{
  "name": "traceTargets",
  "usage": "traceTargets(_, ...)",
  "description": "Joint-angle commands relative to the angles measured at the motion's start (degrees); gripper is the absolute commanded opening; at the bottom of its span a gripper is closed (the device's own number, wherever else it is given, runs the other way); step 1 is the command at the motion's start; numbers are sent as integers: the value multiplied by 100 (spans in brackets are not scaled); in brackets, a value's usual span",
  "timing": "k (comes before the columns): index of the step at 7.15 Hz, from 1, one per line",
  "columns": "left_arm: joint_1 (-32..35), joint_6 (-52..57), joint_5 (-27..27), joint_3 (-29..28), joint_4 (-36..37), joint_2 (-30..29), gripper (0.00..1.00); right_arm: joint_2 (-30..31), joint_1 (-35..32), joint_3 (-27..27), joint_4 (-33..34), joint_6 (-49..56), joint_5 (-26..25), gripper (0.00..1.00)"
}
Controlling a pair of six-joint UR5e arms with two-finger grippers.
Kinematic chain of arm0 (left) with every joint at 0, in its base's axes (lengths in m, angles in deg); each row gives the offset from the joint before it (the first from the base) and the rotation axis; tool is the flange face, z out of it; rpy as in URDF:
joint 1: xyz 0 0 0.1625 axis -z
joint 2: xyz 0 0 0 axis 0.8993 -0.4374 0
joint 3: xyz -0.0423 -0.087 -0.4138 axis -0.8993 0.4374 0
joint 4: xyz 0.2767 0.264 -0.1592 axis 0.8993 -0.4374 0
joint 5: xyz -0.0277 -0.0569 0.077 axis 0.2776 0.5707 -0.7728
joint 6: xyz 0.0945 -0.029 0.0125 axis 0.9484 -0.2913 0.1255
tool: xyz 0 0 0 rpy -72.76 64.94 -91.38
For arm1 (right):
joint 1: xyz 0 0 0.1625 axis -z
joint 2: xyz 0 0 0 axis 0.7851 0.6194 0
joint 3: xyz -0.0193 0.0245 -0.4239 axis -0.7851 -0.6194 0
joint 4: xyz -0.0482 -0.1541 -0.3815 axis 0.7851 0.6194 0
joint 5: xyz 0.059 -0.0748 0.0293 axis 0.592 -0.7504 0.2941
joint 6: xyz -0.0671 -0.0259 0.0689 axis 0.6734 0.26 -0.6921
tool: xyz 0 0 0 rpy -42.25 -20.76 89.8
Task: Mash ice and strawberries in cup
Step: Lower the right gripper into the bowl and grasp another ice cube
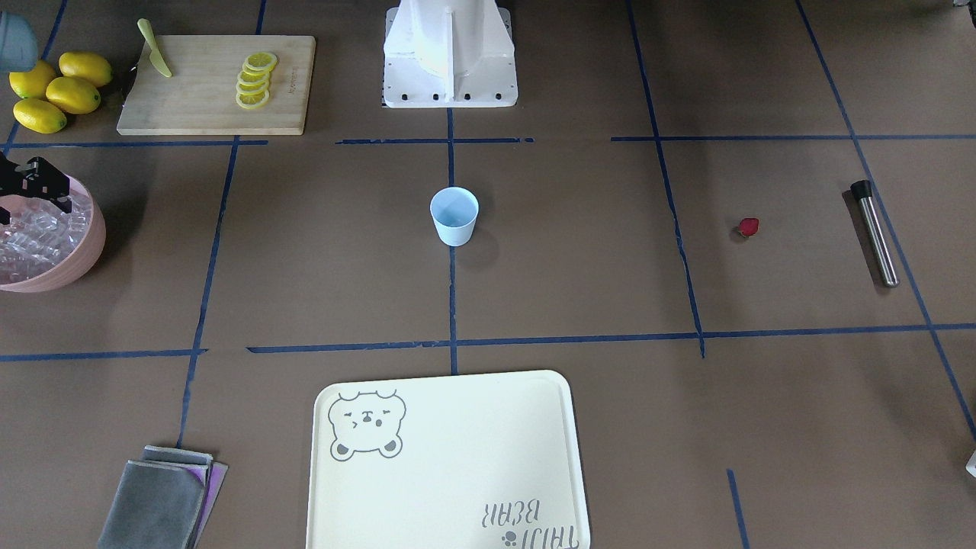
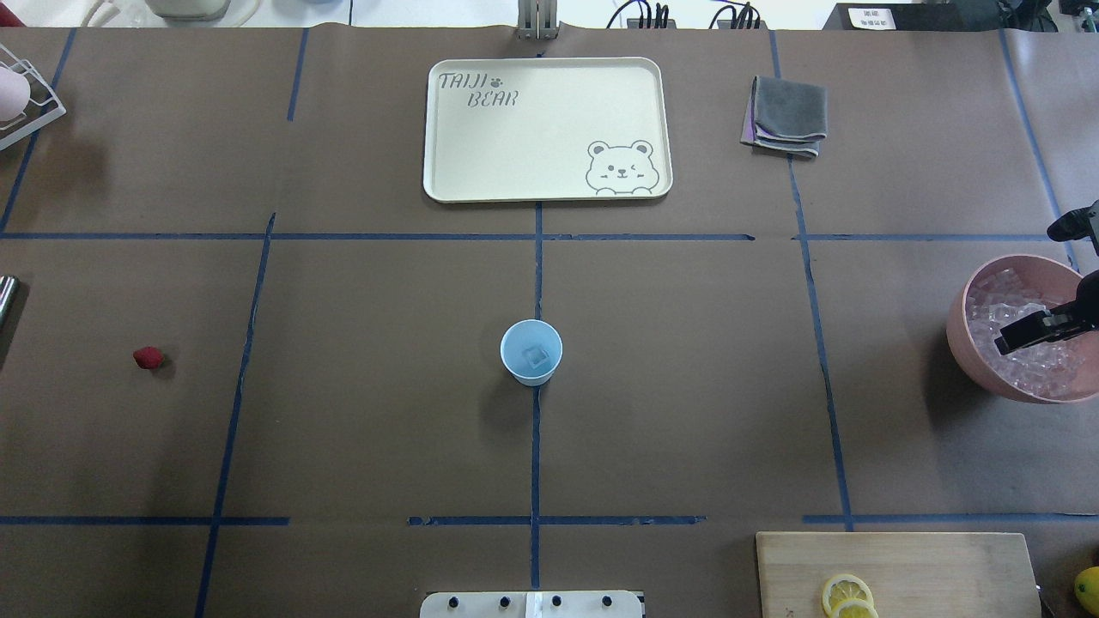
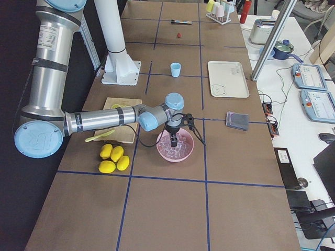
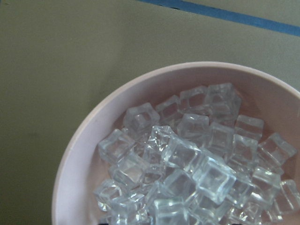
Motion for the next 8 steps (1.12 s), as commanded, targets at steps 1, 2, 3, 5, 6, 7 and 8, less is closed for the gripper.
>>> traceTargets(1, 0, 0, 0, 0, 7, 0, 100, -7, 48, -13, 0, 7, -31, 75)
traceTargets(2, 0, 0, 0, 0, -2, 0, 100, -7, 49, -13, 0, 15, -31, 71)
traceTargets(3, 0, 0, 0, 9, -2, 0, 100, -7, 49, -13, 0, 24, -31, 66)
traceTargets(5, 0, 0, 0, 9, -2, 0, 100, -16, 49, -40, -9, 33, -31, 63)
traceTargets(6, 0, 0, 0, 9, -2, 0, 100, -16, 49, -57, -9, 42, -31, 63)
traceTargets(7, 0, 0, 0, 9, -2, -9, 100, -16, 49, -57, -9, 42, -31, 63)
traceTargets(8, 9, 0, 0, 9, -2, -9, 100, -16, 49, -66, -9, 42, -31, 63)
